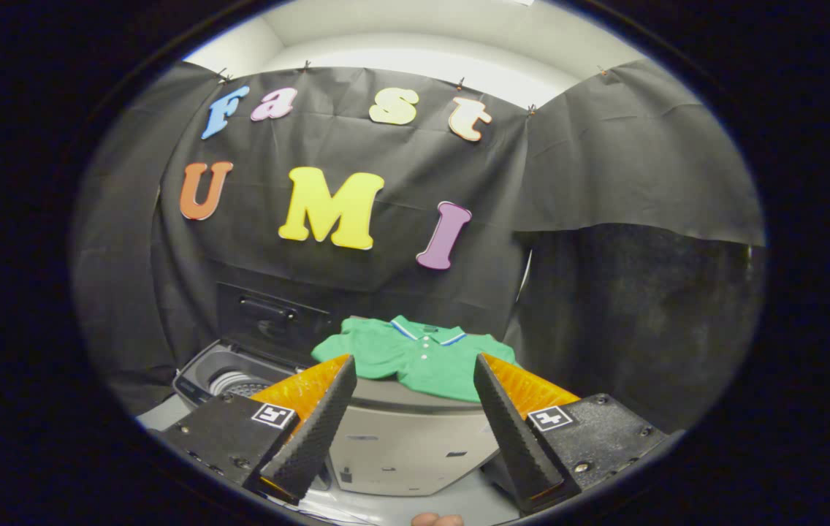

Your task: Put the clothes into the washing machine and then close the washing machine lid.

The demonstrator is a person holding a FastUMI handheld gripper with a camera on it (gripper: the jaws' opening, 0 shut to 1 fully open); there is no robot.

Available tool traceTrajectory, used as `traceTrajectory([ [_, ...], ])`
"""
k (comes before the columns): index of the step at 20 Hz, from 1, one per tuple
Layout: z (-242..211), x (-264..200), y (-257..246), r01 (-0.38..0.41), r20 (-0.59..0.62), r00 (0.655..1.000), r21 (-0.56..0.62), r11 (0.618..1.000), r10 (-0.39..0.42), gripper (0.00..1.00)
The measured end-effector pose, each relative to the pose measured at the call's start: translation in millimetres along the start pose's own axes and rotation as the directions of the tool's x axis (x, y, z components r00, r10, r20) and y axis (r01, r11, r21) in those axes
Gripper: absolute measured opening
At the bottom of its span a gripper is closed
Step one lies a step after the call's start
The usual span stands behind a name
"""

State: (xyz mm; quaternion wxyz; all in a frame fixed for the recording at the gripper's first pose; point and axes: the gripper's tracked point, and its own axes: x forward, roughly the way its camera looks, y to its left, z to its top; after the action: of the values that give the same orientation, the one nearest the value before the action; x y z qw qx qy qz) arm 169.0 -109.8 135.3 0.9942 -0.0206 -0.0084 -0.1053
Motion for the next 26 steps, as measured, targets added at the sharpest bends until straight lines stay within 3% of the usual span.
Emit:
traceTrajectory([
  [6,1.1,129.0,-8.6,-0.024,-0.172,0.985,0.048,0.999,0.032,1.00],
  [12,-44.0,229.2,1.1,-0.015,-0.373,0.927,0.083,0.996,0.045,1.00],
  [16,-76.1,262.6,-1.1,-0.015,-0.462,0.885,0.097,0.995,0.058,1.00],
  [18,-89.8,266.4,2.5,-0.020,-0.496,0.866,0.110,0.994,0.072,1.00],
  [22,-96.4,270.5,4.6,-0.019,-0.499,0.861,0.172,0.985,0.103,1.00],
  [26,-100.0,265.0,9.0,-0.034,-0.555,0.821,0.180,0.983,0.130,1.00],
])
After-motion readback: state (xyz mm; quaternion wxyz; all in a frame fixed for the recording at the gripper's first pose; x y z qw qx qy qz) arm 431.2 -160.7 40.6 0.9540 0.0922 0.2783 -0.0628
